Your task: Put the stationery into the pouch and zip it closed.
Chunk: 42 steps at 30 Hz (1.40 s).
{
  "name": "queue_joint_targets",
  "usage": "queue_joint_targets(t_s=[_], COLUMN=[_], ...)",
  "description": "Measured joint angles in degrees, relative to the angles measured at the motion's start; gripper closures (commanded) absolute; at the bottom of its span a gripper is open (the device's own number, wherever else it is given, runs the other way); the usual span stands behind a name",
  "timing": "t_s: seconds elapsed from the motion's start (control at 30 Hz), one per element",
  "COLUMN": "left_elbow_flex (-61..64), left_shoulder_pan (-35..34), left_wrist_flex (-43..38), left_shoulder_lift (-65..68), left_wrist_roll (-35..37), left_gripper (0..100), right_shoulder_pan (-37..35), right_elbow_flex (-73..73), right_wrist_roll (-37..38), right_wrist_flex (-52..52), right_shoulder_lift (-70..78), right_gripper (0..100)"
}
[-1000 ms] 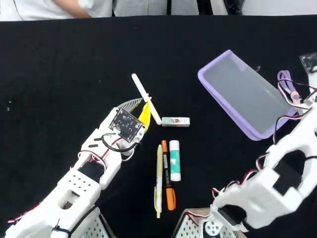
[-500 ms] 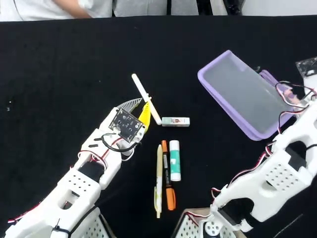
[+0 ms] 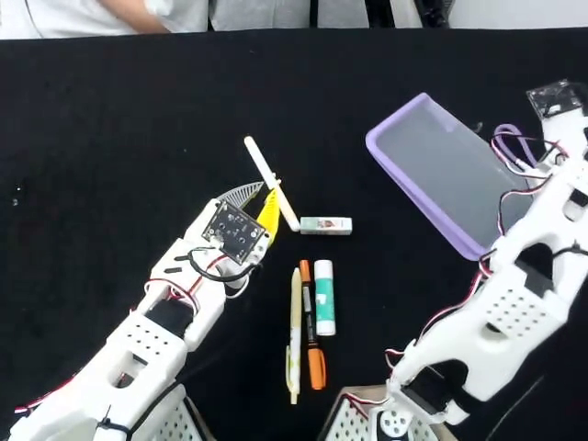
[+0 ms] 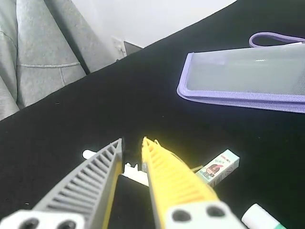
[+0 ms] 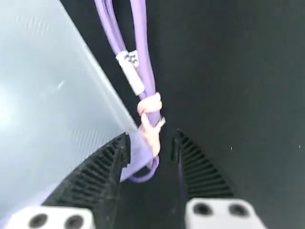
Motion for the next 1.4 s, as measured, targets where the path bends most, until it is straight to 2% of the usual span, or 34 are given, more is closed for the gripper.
queue_joint_targets(t_s=[0.2, 0.57, 0.77, 0.97, 1.23, 1.4], left_elbow_flex=[0.00, 0.00, 0.09, 1.05, 1.76, 1.76], left_shoulder_pan=[0.00, 0.00, 0.00, 1.14, 2.20, 2.20], left_wrist_flex=[0.00, 0.00, 0.00, 0.00, 0.00, 0.00], left_shoulder_lift=[0.00, 0.00, 0.00, 0.00, 0.00, 0.00], left_wrist_roll=[0.00, 0.00, 0.00, 0.00, 0.00, 0.00], left_gripper=[92, 92, 92, 92, 92, 92], right_shoulder_pan=[0.26, 2.37, 3.08, 3.43, 4.22, 4.40], right_elbow_flex=[-5.71, -28.48, -41.32, -53.80, -63.30, -67.69], right_wrist_roll=[-0.09, -8.18, -8.79, -8.97, -8.97, -9.14], right_wrist_flex=[-3.16, -2.73, 8.09, 20.13, 20.48, 20.75], right_shoulder_lift=[8.70, 26.55, 32.26, 36.57, 44.04, 47.47], right_gripper=[85.3, 85.5, 98.7, 95.6, 94.6, 84.7])
